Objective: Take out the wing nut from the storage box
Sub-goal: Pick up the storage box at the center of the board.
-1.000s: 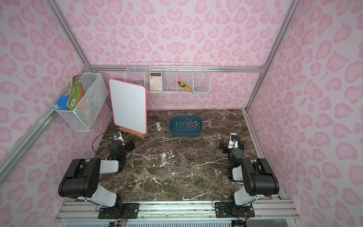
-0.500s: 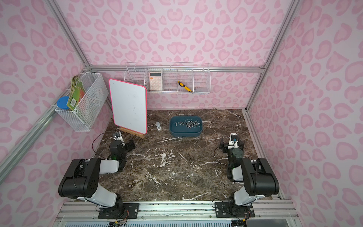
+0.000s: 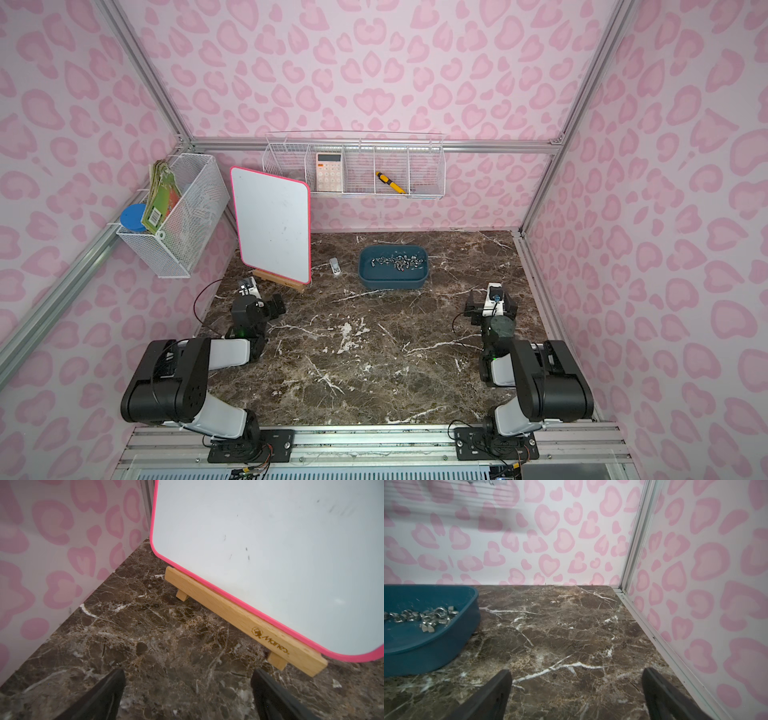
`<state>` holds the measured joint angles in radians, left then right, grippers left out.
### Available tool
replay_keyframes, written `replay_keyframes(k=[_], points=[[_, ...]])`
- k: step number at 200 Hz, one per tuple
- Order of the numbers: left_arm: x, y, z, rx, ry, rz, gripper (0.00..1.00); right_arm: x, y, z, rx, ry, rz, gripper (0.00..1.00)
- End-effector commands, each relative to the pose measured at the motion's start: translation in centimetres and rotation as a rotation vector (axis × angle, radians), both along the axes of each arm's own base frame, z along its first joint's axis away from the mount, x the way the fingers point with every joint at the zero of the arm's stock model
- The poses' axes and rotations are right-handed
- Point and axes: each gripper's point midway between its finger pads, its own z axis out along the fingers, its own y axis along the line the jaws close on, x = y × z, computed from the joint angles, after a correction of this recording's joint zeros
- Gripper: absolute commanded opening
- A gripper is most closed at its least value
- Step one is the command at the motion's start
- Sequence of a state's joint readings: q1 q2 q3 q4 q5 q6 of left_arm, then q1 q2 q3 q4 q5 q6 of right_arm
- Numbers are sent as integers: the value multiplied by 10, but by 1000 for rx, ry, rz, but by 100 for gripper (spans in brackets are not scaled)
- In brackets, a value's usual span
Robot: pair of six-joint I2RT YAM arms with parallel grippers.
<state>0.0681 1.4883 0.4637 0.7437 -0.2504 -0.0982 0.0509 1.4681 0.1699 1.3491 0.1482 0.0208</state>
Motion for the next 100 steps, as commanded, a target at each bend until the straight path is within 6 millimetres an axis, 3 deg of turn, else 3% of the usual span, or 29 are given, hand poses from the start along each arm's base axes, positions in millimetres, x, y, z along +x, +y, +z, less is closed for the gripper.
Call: replay_keyframes(k=[1,15,32,62,75,83,100], points=[[-7,12,15,-26,82,97,99,-3,-9,15,-12,-16,-79,99],[-11,23,32,-52,134,182,99,-1,-12,29,18,-20,-99,100],[-16,30,51,-98,188,255,99,-1,-23,53,213,-73,-138,100],[-31,23,77,-288,226,317,99,16,-16,88,440,-64,-41,100],[-40,16,85,-364,243,323,99,33,-9,92,465,2,-17,100],[-41,10,89,-395,242,299,99,42,-4,84,471,72,-4,99],[-47,-1,98,-458,208,257,99,67,21,78,448,194,91,100]])
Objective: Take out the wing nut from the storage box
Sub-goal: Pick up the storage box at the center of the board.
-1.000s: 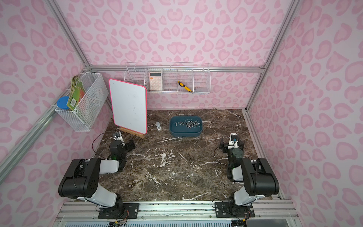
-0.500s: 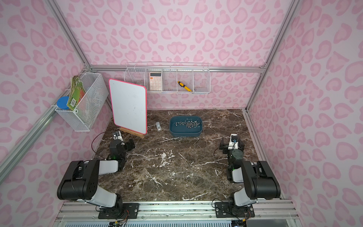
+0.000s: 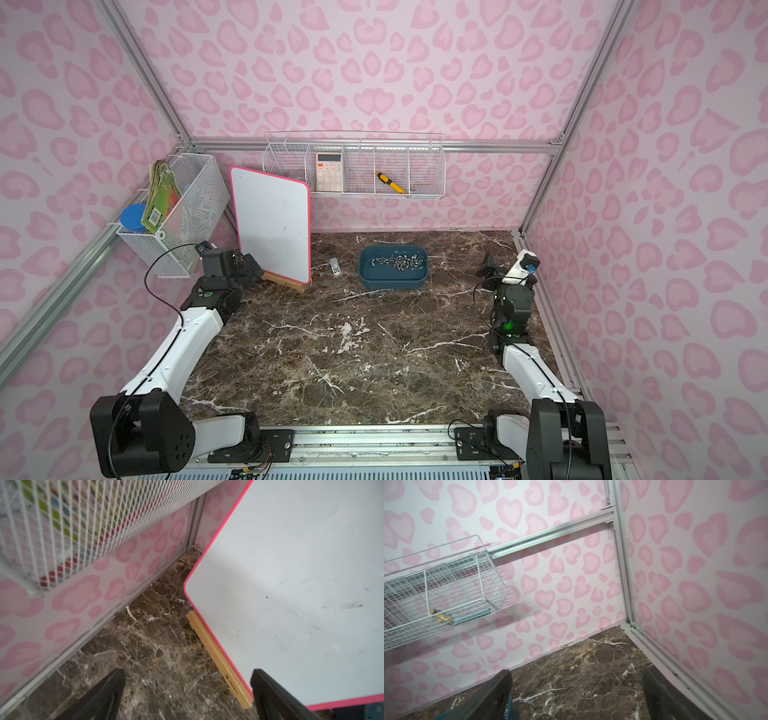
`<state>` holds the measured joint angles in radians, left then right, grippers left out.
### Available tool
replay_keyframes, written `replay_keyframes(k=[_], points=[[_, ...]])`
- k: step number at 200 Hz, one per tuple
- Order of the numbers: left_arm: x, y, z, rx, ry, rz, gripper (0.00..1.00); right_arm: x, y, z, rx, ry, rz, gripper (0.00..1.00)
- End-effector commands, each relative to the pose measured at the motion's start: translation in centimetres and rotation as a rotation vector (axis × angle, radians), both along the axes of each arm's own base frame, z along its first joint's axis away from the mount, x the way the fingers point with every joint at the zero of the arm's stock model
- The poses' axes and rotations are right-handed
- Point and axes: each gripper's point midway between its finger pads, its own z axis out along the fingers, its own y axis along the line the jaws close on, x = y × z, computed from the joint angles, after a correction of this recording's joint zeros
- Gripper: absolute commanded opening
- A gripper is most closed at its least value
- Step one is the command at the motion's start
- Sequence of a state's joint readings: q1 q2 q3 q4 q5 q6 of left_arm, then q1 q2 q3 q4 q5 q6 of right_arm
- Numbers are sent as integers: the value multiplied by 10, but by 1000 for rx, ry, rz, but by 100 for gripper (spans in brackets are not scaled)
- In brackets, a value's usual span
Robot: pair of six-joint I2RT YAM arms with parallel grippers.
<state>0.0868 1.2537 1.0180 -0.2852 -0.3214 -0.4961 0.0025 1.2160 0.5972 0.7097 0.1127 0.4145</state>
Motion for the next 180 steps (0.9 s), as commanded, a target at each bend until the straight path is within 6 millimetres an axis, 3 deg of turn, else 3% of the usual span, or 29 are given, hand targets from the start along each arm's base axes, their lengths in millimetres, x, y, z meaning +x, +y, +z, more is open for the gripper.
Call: replay_keyframes(k=[1,27,49,73,92,116,160,180], points=[[-28,-20,-20,-163,84,-12,99,22,34,-45,50,253,162,100],[-33,-46,-12,-233,38,-131,99,52,82,-70,-25,425,266,100],[-41,-64,-15,-256,67,-183,99,75,125,-91,-79,542,351,100],[-48,-88,-23,-247,120,-248,99,97,159,-112,-148,648,387,99],[-52,-110,-29,-241,155,-309,99,116,172,-129,-140,747,392,99],[-56,-129,-36,-236,191,-365,99,130,181,-152,-128,841,405,83],[-60,-139,-38,-232,206,-395,99,136,193,-180,-134,926,419,65],[-60,-141,-40,-233,214,-399,99,138,198,-190,-149,961,421,50]])
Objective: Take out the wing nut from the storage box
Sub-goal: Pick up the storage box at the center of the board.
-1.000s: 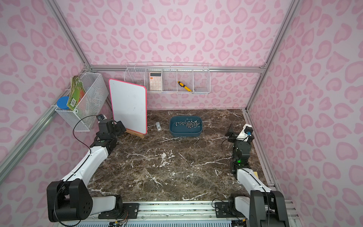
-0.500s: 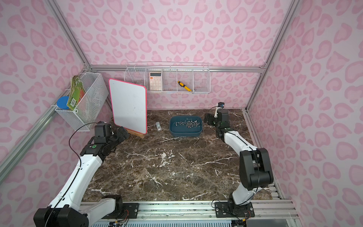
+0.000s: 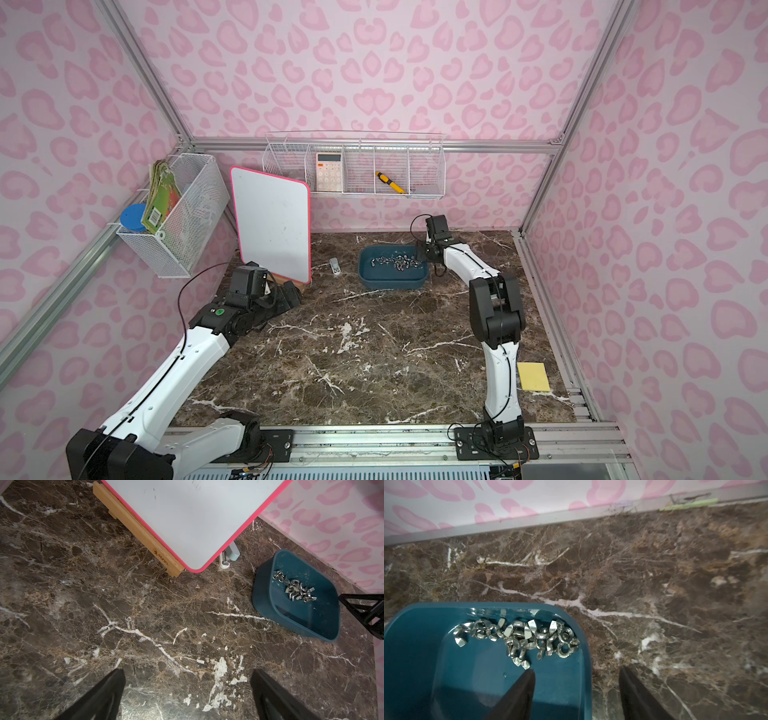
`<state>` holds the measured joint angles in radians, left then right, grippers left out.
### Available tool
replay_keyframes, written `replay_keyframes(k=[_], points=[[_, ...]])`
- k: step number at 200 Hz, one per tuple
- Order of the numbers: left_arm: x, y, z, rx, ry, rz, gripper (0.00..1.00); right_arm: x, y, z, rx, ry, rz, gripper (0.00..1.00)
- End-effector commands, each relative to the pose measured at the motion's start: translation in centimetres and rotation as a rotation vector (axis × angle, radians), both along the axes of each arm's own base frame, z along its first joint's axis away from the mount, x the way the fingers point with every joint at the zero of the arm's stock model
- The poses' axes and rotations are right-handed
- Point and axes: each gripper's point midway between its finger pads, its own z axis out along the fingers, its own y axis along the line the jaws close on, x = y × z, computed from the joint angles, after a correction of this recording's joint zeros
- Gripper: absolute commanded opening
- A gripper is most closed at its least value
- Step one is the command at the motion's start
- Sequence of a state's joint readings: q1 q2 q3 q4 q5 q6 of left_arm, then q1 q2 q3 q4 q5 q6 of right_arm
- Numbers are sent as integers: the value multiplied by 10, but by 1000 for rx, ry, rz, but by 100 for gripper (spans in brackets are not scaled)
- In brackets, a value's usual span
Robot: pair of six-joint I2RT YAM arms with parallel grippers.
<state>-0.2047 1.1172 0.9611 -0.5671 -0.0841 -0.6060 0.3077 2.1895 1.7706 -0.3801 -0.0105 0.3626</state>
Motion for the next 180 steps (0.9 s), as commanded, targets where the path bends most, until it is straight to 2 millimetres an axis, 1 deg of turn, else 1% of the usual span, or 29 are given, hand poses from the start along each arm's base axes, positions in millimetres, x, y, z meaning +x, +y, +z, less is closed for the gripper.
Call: replay_keyframes(k=[1,27,36,45,58,76,86,94,110,136,154,180], points=[[-3,-1,-4,-2,22,-2,99,-7,2,-15,-29,72,4,49],[-4,-3,-5,-7,35,-9,99,-6,4,-21,-56,85,-1,32],[-4,-3,-5,-7,35,-10,99,-7,5,-22,-62,89,1,29],[-5,-3,-5,-6,36,-10,99,-9,6,-22,-64,93,1,22],[-5,-4,-5,-6,34,-15,99,-12,6,-24,-74,99,3,20],[-4,-5,-4,-8,32,-18,99,-19,8,-24,-83,99,14,13],[-4,-5,-4,-10,34,-20,99,-23,8,-25,-85,101,15,8],[-5,-5,-4,-11,35,-19,99,-27,9,-25,-85,108,16,2],[-6,-6,-4,-14,35,-23,99,-35,9,-24,-83,109,18,1],[-7,-7,-3,-18,28,-26,99,-55,11,-20,-87,115,28,0],[-7,-8,-3,-22,31,-32,99,-74,13,-17,-85,131,39,0],[-6,-10,-4,-29,34,-41,99,-108,11,-20,-90,170,39,0]])
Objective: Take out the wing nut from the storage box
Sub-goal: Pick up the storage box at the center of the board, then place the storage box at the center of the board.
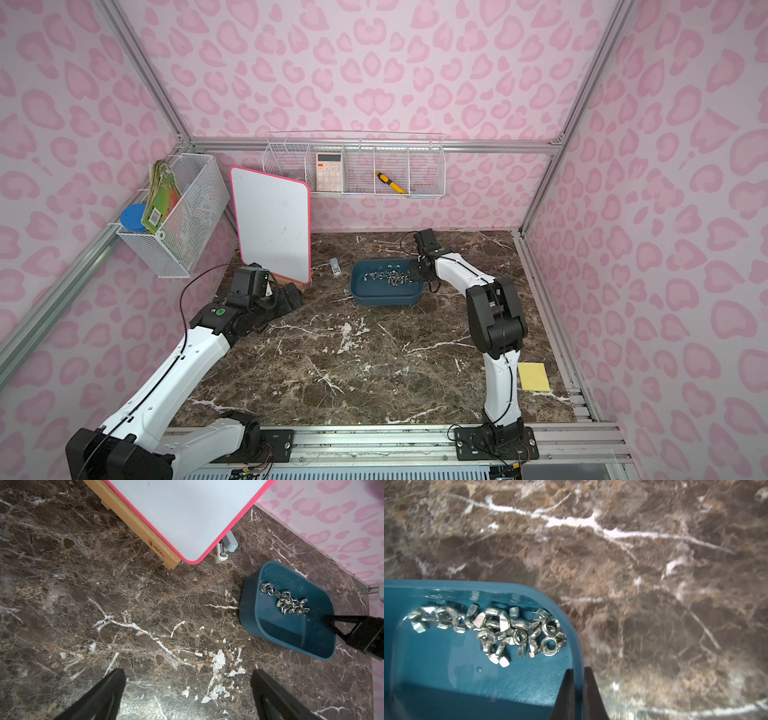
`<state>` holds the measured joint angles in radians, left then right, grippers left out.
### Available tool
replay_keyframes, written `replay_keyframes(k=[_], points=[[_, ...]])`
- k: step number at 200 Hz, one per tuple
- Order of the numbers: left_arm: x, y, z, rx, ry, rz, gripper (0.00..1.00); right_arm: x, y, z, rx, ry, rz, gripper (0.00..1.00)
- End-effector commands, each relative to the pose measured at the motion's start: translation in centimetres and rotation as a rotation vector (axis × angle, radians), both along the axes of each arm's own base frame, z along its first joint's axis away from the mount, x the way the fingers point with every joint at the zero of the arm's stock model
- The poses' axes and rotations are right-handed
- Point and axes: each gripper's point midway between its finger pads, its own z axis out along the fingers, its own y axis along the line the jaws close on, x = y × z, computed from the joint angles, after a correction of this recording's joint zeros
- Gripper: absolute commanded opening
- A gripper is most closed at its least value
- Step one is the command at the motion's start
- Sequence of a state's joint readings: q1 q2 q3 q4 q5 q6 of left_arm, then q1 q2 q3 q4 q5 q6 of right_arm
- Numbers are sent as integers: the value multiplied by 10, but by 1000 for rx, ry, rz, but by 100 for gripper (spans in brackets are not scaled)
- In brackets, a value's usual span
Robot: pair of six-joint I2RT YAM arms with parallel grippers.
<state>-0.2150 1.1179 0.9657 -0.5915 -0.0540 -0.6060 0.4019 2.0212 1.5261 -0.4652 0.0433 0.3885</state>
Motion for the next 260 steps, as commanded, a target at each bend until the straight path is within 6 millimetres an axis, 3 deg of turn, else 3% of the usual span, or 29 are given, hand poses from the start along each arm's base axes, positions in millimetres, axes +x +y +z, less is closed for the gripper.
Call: replay_keyframes(k=[1,47,93,107,111,124,140,152,167,198,228,236,260], points=[[-1,-3,-1,-12,10,-11,99,-25,-2,-1,-7,30,-3,0],[0,-8,-1,-20,22,-39,99,-90,2,-10,43,119,-2,0],[4,-14,6,-41,17,-58,99,-129,1,-2,15,318,19,0],[3,-15,5,-49,21,-61,99,-134,-3,8,-10,325,43,0],[3,-16,5,-51,22,-61,99,-129,0,19,-7,302,53,0],[3,-16,5,-59,22,-60,99,-126,-15,29,-61,294,33,0],[2,-17,4,-64,20,-60,99,-122,-38,31,-71,304,-8,0],[1,-17,2,-66,23,-60,99,-123,-42,32,-23,312,-19,0],[0,-17,2,-66,22,-61,99,-123,-33,38,5,303,-6,0],[-1,-17,0,-68,24,-59,99,-132,5,37,89,342,65,0],[-3,-17,-1,-72,26,-58,99,-126,-14,34,75,306,-16,0],[-4,-17,-1,-72,27,-58,99,-121,-12,38,108,282,-24,0],[-5,-17,-2,-75,33,-56,99,-129,-3,24,115,267,-30,0]])
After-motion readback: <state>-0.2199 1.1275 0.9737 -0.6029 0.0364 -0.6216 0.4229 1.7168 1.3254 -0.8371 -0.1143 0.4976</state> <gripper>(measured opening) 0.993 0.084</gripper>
